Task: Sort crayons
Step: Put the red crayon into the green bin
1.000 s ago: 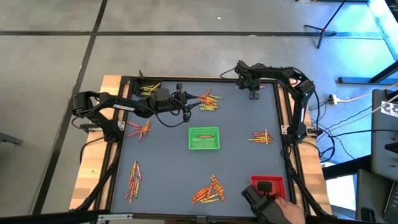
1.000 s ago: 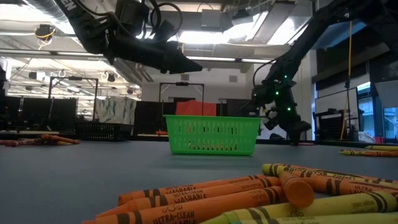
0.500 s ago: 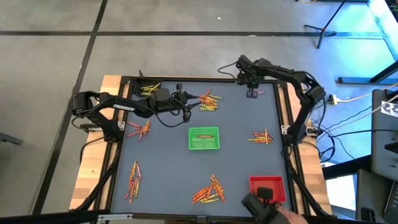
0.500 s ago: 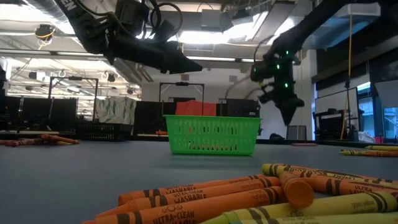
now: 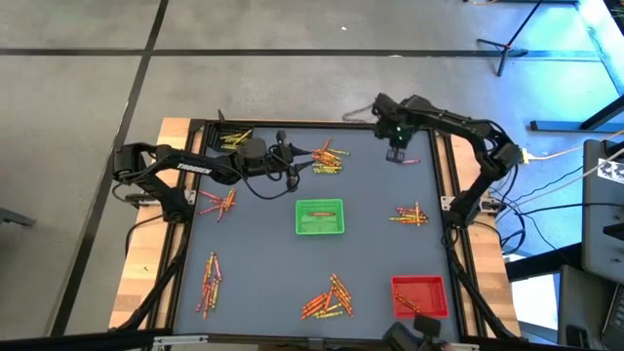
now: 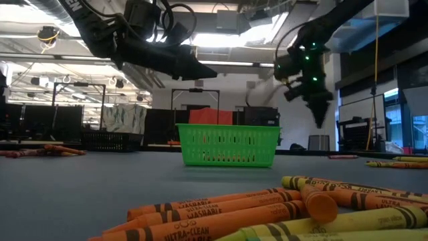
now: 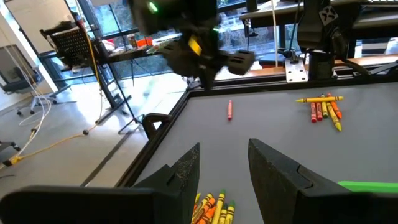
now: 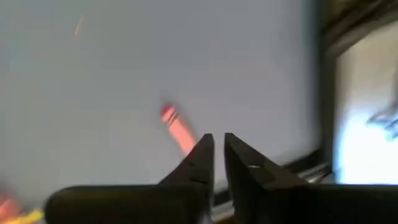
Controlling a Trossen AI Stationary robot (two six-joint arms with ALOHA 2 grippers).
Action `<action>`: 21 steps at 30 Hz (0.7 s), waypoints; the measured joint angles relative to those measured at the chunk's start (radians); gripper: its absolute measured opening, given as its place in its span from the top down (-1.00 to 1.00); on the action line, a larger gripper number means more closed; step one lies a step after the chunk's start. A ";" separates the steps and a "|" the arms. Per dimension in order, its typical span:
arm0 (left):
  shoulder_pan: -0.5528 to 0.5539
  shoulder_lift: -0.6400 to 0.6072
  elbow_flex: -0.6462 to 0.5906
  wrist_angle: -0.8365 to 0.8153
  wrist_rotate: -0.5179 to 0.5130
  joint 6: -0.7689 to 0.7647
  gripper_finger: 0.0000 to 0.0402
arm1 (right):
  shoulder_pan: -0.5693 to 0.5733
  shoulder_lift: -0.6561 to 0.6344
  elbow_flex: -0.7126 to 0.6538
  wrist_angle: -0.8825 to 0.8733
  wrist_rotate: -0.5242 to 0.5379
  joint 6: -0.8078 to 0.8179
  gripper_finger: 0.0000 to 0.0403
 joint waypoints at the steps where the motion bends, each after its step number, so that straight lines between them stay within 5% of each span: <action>1: 0.000 0.000 0.000 0.000 0.000 0.000 0.41 | 0.002 0.000 -0.017 -0.030 -0.007 0.026 0.73; 12: 0.000 0.000 0.000 0.005 0.000 -0.001 0.41 | 0.115 0.000 -0.213 -0.175 -0.032 0.167 -0.15; 18: 0.000 0.000 0.000 0.005 0.000 -0.001 0.41 | 0.221 0.000 -0.277 -0.163 -0.023 0.213 -0.23; 21: 0.000 0.000 0.000 0.005 0.000 -0.001 0.41 | 0.258 0.000 -0.306 -0.101 0.097 0.208 -0.18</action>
